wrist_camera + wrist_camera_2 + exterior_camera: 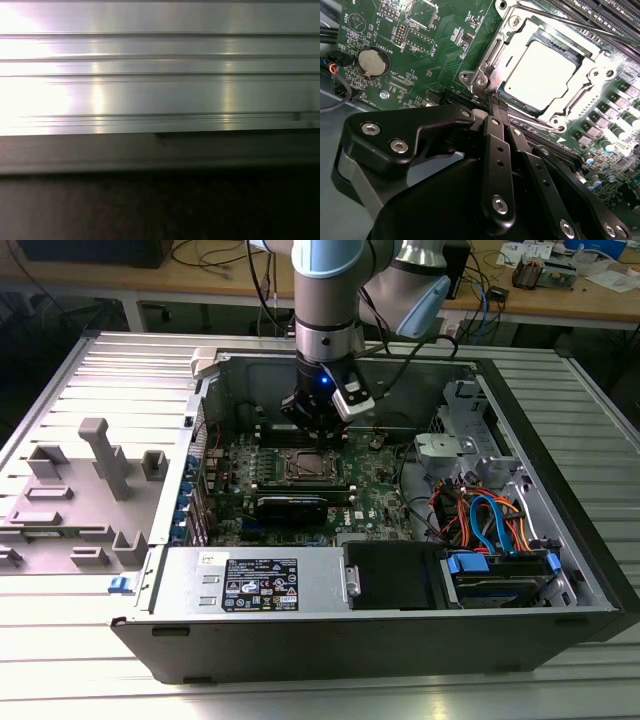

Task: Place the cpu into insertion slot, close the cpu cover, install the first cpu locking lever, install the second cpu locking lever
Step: 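Install the first cpu locking lever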

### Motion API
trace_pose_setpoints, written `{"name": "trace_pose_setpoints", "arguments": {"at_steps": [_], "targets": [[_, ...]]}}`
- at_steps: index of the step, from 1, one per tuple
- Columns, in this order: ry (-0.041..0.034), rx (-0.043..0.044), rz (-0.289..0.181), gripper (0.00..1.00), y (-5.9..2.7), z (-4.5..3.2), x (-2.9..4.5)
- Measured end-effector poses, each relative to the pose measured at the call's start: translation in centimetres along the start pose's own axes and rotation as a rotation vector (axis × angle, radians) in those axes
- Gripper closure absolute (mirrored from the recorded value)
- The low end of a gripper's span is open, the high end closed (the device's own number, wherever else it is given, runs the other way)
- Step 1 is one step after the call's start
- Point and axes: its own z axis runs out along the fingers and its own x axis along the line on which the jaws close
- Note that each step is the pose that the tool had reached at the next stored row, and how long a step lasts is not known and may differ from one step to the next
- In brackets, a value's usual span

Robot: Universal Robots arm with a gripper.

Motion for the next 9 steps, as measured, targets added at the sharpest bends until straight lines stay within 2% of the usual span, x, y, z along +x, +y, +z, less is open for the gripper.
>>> {"name": "trace_pose_setpoints", "arguments": {"at_steps": [9], "targets": [[0.0003, 0.0002, 0.000, 0.89, -0.01, 0.00, 0.09]]}}
